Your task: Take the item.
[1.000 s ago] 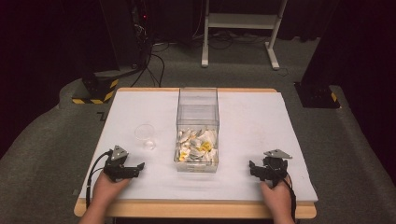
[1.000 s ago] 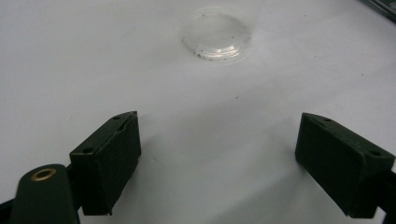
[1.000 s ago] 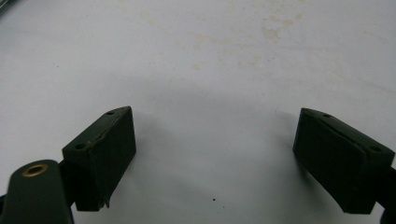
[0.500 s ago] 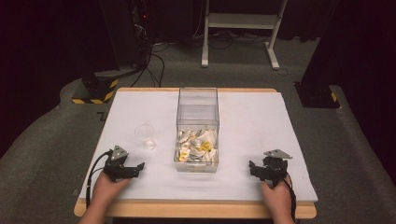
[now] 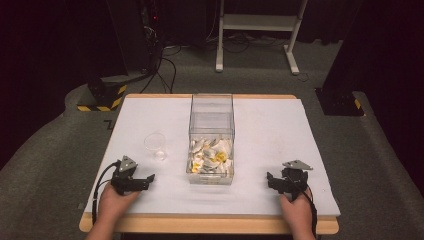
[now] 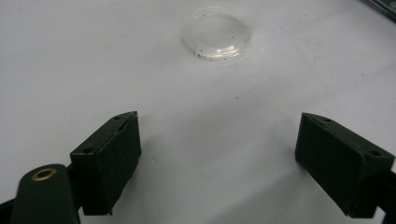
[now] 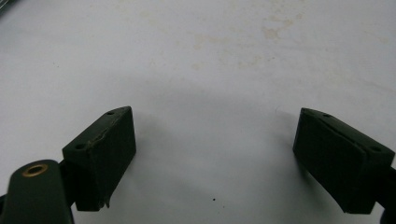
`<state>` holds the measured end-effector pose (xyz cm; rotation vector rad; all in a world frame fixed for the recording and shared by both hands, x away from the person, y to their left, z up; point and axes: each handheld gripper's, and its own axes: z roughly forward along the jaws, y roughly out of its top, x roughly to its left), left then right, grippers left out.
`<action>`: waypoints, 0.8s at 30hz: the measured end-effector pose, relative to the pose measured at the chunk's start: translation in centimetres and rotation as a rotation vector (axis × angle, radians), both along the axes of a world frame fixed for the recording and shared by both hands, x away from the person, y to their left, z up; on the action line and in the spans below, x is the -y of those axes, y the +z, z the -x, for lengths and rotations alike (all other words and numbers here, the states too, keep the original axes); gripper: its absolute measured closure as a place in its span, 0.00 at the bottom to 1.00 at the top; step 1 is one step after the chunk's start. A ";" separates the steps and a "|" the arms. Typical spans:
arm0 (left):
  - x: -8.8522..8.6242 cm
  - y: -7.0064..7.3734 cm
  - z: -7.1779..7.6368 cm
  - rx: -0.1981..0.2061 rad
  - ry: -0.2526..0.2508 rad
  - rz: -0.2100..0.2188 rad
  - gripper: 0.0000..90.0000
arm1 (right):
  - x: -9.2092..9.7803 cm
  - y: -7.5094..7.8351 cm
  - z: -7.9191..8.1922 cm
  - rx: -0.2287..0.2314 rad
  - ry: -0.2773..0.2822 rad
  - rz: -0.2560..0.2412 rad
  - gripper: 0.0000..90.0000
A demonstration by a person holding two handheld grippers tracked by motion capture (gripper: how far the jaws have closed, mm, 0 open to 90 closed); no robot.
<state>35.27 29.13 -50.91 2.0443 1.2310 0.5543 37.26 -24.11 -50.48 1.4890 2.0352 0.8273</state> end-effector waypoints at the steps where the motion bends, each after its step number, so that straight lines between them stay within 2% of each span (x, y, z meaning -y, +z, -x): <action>1: 0.0 0.0 0.0 0.000 0.001 -0.001 0.16 | 0.0 0.0 0.0 0.000 0.000 0.000 0.14; 7: 0.0 0.1 0.0 -0.006 0.010 0.008 0.17 | 0.0 0.0 0.0 -0.001 -0.002 -0.001 0.14; 10: 0.0 0.2 0.1 -0.004 0.015 -0.001 0.17 | 0.0 0.0 0.0 -0.001 -0.002 -0.001 0.14; 15: 0.1 0.5 0.4 0.014 -0.009 0.027 0.17 | 0.0 0.0 0.0 -0.001 -0.002 -0.002 0.14; 18: 0.3 0.5 0.5 0.022 -0.022 0.017 0.17 | 0.0 0.0 0.0 -0.001 -0.002 -0.002 0.14; 24: 0.7 1.1 1.0 0.037 -0.039 0.031 0.17 | 0.0 0.0 0.0 -0.001 -0.002 -0.002 0.14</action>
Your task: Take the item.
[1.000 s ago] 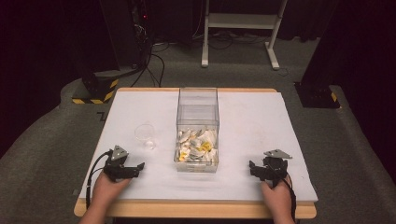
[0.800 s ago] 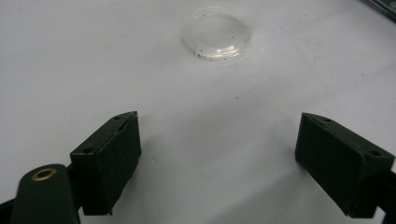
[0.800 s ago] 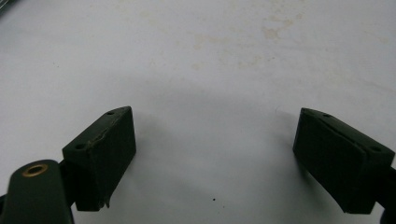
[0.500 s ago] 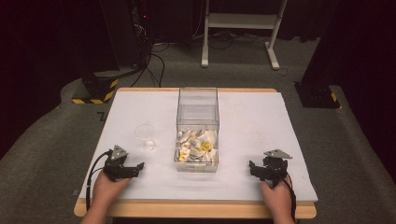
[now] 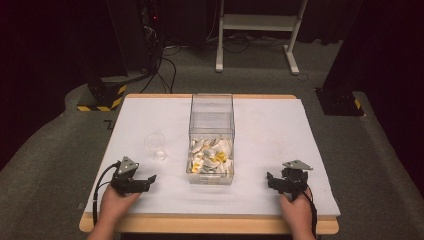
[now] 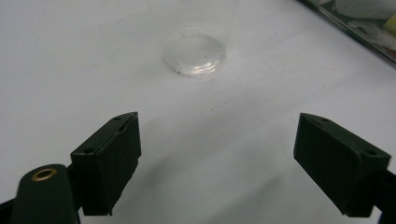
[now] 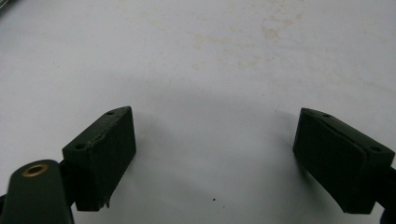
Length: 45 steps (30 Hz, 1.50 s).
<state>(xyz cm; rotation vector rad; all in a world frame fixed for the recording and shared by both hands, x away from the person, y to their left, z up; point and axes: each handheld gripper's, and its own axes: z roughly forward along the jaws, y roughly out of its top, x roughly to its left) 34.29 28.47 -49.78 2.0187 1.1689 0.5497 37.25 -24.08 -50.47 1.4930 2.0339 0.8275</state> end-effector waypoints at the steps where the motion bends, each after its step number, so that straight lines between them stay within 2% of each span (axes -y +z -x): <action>1: 0.0 0.1 0.0 0.004 -0.002 0.000 0.17 | 0.0 0.0 0.0 0.000 0.000 0.000 0.14; 24: 0.9 1.5 0.8 0.056 -0.054 0.036 0.18 | 0.0 0.0 0.0 0.001 0.000 0.002 0.14; 45: 1.7 2.6 1.1 0.098 -0.092 0.099 0.19 | 0.0 0.0 0.0 0.001 0.000 0.002 0.14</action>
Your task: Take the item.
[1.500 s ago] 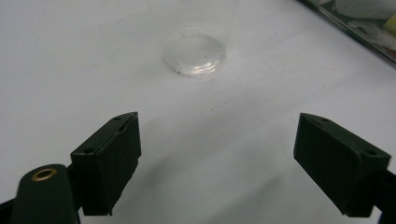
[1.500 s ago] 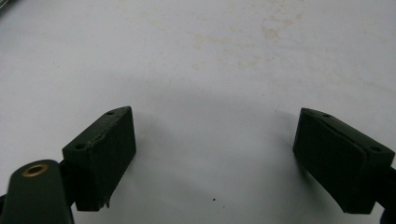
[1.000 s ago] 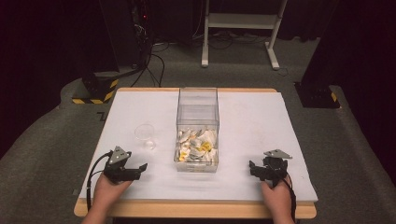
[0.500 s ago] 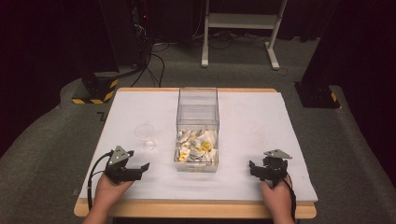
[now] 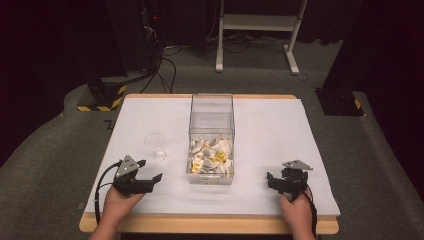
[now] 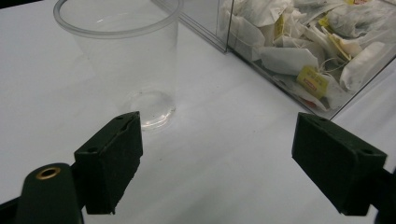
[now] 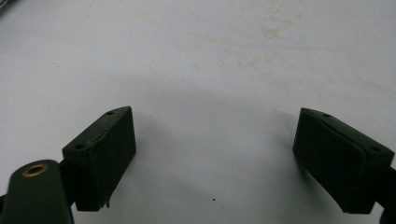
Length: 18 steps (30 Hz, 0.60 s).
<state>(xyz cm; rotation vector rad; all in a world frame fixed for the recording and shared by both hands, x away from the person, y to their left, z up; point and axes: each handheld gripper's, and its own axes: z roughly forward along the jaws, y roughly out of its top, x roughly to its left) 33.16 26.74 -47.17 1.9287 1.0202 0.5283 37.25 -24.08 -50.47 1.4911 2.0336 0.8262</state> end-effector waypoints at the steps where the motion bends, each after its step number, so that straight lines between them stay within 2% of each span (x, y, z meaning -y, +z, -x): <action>1: 0.0 0.0 0.0 0.003 -0.001 0.001 0.19 | 0.0 0.0 0.0 0.000 0.000 0.000 0.14; 18: 0.7 1.1 0.3 0.049 -0.032 0.043 0.20 | 0.0 0.0 0.0 0.000 -0.001 -0.001 0.14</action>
